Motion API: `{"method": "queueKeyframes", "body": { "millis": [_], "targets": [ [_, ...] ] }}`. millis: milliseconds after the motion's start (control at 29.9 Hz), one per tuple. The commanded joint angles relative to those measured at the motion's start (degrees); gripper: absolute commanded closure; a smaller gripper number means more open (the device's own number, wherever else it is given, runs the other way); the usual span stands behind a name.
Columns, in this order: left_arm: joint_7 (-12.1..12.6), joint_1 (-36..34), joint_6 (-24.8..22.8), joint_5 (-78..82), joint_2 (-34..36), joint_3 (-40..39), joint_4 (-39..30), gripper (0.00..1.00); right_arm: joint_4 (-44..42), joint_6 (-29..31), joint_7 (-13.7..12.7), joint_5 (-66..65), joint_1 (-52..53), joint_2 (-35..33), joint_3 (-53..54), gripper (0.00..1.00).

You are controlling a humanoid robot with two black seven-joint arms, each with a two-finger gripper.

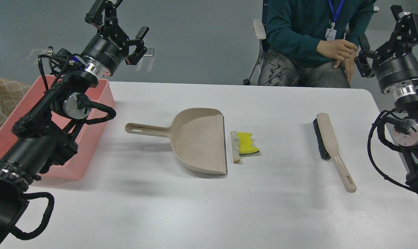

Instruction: Sweep and dump garbage into bin

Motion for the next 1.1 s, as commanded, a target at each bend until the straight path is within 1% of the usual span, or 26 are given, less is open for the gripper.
{"method": "queueKeyframes", "body": {
  "millis": [0,267,401,467,534,601,668,735,868,902,968,1069],
  "targets": [
    [-1.1,0.2,0.2,0.1,0.0,0.1,0.0,0.02,0.2,0.0,0.0,0.0,-0.7,0.0,0.0,0.00],
    [-1.2,0.6,-1.5,0.1,-0.1,0.3,0.1,0.02,-0.5,0.5,-0.1,0.0,-0.6,-0.7,0.1,0.00],
    [-1.3,-0.8,-5.0,-0.4,0.2,2.8,0.6,0.02,-0.7,1.8,0.0,0.3,-0.6,-1.4,0.0,0.00],
    [-1.1,-1.2,-4.6,-0.7,0.2,2.8,1.3,0.02,-0.8,2.1,-0.1,0.4,-0.6,-1.3,0.1,0.00],
    [-0.7,-1.6,-3.6,-0.8,0.2,2.2,4.0,0.02,-1.8,2.5,-0.1,0.6,-0.4,-1.3,0.2,0.00],
    [-0.7,-2.1,-4.4,-0.9,-0.1,2.2,6.3,0.02,-2.5,3.9,-0.1,0.5,0.0,-1.4,0.2,0.00],
    [-0.8,-2.0,-5.2,-0.9,-0.2,2.2,6.4,0.02,-3.1,4.5,-0.1,0.5,0.3,-1.4,0.3,0.00],
    [-1.2,-1.8,-7.1,-1.2,-0.2,1.8,6.4,0.02,-3.8,4.5,-0.1,0.7,0.5,-1.4,0.3,0.00],
    [-1.1,-1.3,-7.1,-3.2,0.1,1.7,6.4,0.02,-3.8,4.3,-0.2,0.9,0.3,-1.5,0.4,0.00],
    [-0.7,-1.2,-7.1,-3.4,0.0,1.9,6.6,0.02,-3.9,4.0,-0.3,0.9,0.3,-1.7,0.4,0.00],
    [-0.6,-1.2,-7.1,-3.4,0.1,2.0,6.8,0.02,-3.9,4.0,-0.5,0.8,0.7,-2.4,0.2,0.00],
    [-0.5,-2.0,-7.1,-3.3,0.2,2.3,7.1,0.02,-3.7,4.0,-0.5,0.8,1.6,-2.9,0.2,0.00]
  ]
}}
